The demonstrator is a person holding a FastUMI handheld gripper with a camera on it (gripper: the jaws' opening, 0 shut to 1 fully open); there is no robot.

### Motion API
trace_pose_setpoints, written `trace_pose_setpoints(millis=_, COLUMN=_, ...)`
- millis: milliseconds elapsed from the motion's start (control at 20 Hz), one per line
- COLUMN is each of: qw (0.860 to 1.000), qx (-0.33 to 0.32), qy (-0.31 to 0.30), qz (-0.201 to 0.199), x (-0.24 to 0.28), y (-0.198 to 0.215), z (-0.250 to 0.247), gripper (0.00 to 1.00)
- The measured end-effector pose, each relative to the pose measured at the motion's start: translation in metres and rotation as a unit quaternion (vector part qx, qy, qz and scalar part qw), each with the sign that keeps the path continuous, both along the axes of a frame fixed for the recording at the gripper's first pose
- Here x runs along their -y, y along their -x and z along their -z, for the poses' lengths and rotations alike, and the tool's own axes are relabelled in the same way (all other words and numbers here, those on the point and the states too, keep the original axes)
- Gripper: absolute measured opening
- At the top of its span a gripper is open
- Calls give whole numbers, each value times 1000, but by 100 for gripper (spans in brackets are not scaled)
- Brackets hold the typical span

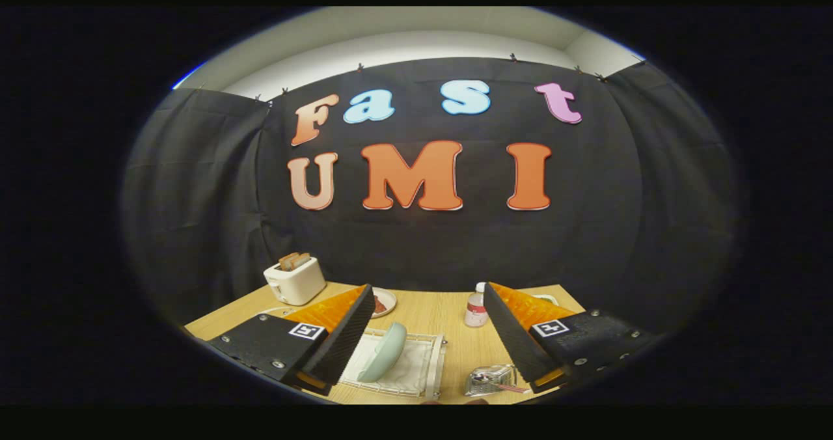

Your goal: Take the plate from the dish rack, then take the spoon from the basket and place it into the plate.

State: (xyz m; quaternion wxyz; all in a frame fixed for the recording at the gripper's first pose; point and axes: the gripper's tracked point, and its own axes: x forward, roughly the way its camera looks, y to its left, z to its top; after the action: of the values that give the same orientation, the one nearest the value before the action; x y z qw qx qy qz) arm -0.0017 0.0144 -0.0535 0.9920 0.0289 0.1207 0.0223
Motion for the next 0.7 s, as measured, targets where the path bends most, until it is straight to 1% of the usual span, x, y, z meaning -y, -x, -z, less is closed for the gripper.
trace_pose_setpoints(millis=150, qw=999, qx=-48, qy=0, qz=-10, x=-11, y=-5, z=19, gripper=100)
trace_pose_setpoints(millis=250, qw=996, qx=-82, qy=-8, qz=-25, x=-22, y=-6, z=32, gripper=100)
trace_pose_setpoints(millis=350, qw=993, qx=-115, qy=-19, qz=-23, x=-24, y=-10, z=43, gripper=100)
trace_pose_setpoints(millis=550, qw=983, qx=-177, qy=-41, qz=-17, x=-27, y=-12, z=71, gripper=100)
trace_pose_setpoints(millis=700, qw=975, qx=-216, qy=-40, qz=-30, x=-36, y=-9, z=87, gripper=98)
